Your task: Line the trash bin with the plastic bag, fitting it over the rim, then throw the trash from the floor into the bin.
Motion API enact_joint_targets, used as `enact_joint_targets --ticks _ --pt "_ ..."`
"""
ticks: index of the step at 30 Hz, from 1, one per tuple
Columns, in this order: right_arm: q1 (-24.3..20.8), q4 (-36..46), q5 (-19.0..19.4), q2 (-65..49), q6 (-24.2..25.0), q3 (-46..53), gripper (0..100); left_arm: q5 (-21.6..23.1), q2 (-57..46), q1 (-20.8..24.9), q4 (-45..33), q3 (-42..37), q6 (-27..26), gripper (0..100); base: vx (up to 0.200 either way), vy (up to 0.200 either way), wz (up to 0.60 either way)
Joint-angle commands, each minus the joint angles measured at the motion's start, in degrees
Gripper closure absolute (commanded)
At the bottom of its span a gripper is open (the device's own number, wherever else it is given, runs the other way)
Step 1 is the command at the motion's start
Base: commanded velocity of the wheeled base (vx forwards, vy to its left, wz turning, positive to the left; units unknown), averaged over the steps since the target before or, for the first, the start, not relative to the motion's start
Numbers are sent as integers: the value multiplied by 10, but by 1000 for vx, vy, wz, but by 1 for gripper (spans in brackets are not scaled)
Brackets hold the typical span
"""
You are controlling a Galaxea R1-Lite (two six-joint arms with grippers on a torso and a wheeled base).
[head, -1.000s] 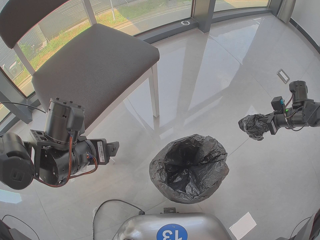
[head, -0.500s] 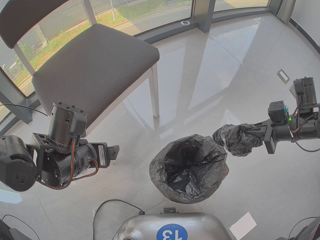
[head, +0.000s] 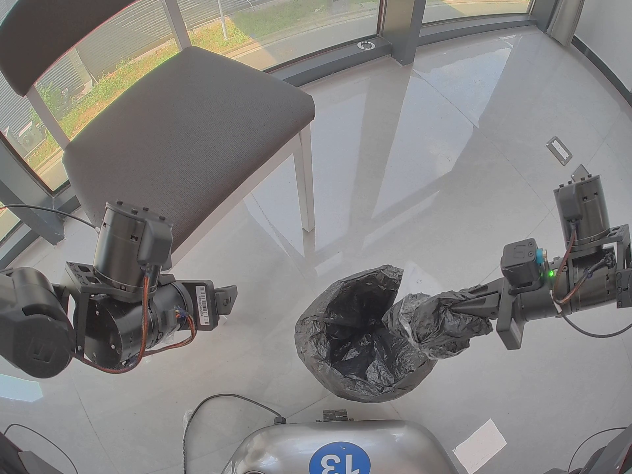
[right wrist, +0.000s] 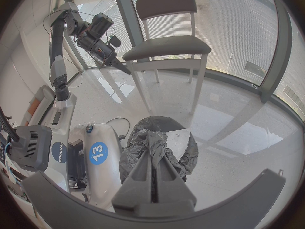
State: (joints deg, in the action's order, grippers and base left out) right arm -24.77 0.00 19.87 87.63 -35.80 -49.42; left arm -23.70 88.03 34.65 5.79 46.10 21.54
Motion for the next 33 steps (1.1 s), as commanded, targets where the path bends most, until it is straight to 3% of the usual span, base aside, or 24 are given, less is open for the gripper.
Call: enact_joint_targets --ticks 1,8,24,25,33 --pt "-14 -4 0 43 0 3 100 0 3 0 8 0 -2 0 0 0 0" --pt "-17 -41 1 94 1 -10 100 0 2 -1 12 0 -4 0 0 0 0" --pt "-28 -45 -1 137 5 -26 100 -1 0 -3 19 -1 -3 0 0 0 0" --pt "-28 -45 -3 138 6 -26 0 -1 0 -3 19 -1 -3 0 0 0 0" --pt "-28 -57 -1 141 10 -31 0 -1 0 -3 19 -1 -3 0 0 0 0"
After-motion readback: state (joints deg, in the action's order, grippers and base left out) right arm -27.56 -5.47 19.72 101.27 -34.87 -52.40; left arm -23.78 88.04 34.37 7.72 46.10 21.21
